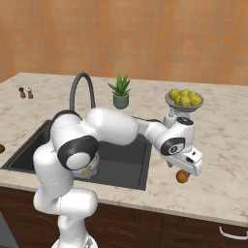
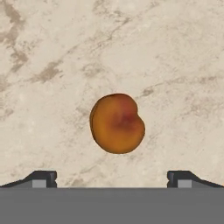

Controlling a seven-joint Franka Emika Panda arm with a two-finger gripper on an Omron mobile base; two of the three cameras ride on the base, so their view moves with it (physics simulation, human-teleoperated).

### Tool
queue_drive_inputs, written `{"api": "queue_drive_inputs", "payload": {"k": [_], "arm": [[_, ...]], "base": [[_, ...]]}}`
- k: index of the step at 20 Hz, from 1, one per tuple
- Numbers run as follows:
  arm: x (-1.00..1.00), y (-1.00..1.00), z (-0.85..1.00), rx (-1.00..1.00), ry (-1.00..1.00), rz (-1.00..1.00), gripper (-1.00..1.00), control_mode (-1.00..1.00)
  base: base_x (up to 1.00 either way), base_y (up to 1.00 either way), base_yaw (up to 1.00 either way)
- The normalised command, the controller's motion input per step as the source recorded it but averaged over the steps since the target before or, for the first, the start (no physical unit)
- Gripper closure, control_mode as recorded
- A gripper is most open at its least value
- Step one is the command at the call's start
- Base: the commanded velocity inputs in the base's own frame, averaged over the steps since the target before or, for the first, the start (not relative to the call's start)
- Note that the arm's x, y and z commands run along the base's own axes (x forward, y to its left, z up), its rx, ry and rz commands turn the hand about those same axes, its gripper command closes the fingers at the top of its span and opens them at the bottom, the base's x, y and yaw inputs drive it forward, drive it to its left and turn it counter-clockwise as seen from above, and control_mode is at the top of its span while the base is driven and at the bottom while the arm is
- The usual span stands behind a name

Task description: Put the colander in the sink, put the mango, peach, banana in the colander, and turn on the sink faucet and pour water over the colander.

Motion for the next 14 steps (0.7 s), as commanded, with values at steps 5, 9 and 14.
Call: {"api": "queue_drive_inputs", "payload": {"k": [5,9,14], "arm": [[0.25,-0.17,-0.27,0.02,0.00,0.00,-1.00,-1.00],[0.19,-0.29,-0.29,0.04,0.00,0.00,-1.00,-1.00],[0.12,-0.14,-0.28,0.03,0.00,0.00,-1.00,-1.00]], "base": [[0.00,0.00,0.00],[0.00,0.00,0.00],[0.00,0.00,0.00]]}}
